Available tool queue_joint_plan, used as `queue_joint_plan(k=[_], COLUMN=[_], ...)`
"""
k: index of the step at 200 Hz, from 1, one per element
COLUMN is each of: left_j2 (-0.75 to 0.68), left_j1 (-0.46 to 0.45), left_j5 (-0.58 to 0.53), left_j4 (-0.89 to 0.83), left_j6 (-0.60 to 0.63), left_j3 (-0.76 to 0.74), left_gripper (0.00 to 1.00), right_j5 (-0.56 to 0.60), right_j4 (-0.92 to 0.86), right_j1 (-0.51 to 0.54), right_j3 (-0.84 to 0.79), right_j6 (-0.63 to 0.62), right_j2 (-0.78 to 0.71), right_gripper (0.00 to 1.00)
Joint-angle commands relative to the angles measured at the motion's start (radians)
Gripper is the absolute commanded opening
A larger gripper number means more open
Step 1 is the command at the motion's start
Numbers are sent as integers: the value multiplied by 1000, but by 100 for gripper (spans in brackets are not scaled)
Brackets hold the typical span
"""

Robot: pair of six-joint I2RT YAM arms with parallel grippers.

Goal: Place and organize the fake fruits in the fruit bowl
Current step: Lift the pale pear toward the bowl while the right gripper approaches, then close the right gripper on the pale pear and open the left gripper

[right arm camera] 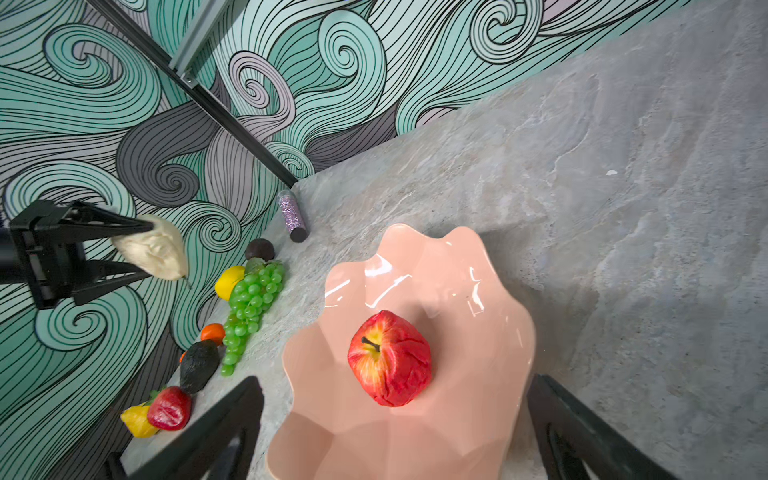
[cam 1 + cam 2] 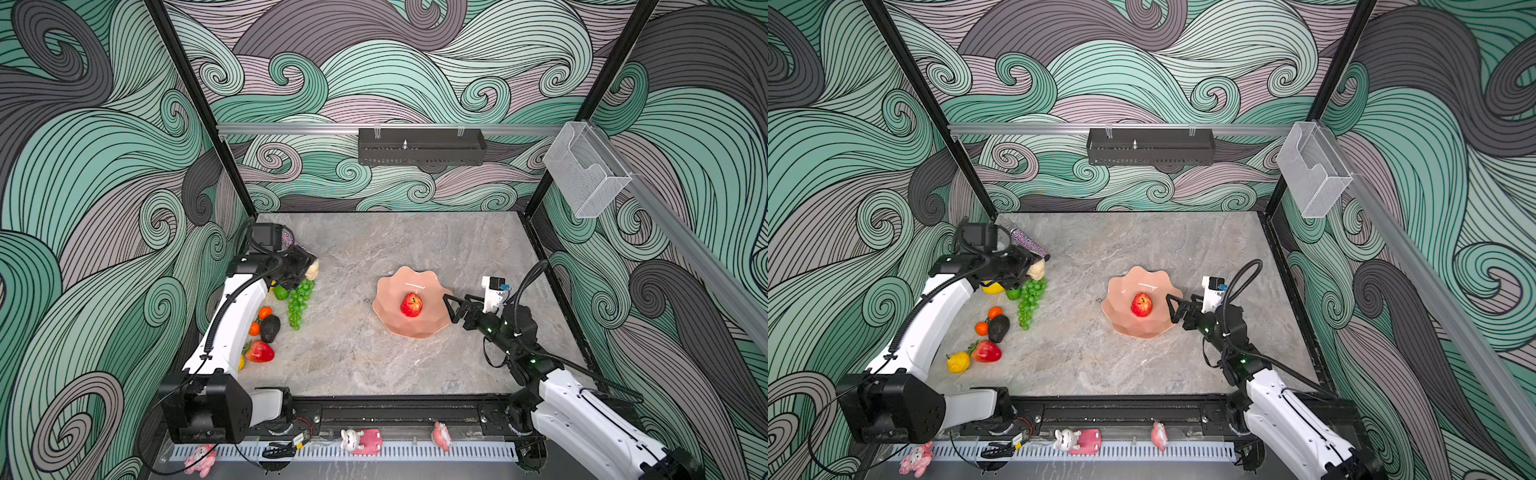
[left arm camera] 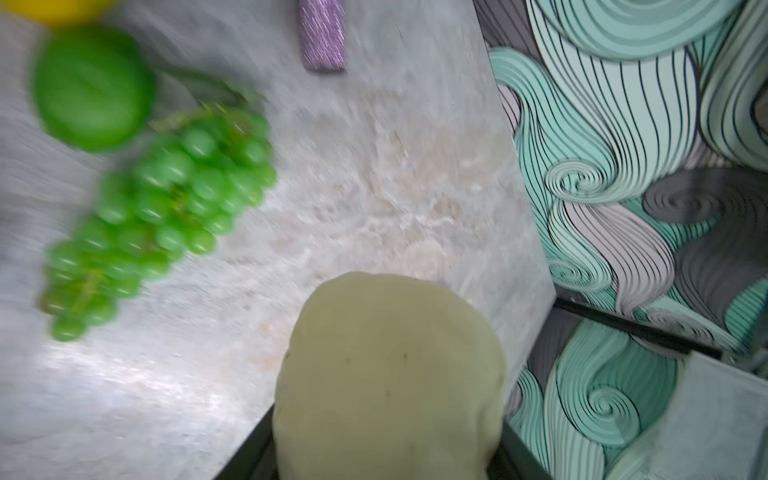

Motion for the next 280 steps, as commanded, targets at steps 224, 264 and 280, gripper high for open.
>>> queue_joint_plan(k=[224, 264, 280], left_j2=[13, -26, -31], left_j1=[-667, -692, -700], left_j5=[39, 58, 65], left_j4=[891, 884, 892], left_j6=[-624, -636, -644], left_j3=[-247, -237, -241], left_gripper=[59, 59, 59], right_j5=[-125, -147, -149], right_j4=[565, 601, 623], right_j1=[223, 222, 224], right_j3=[106, 117, 113], right_j6=[19, 23, 25], right_j2=[312, 350, 356], right_gripper=[98, 97, 96])
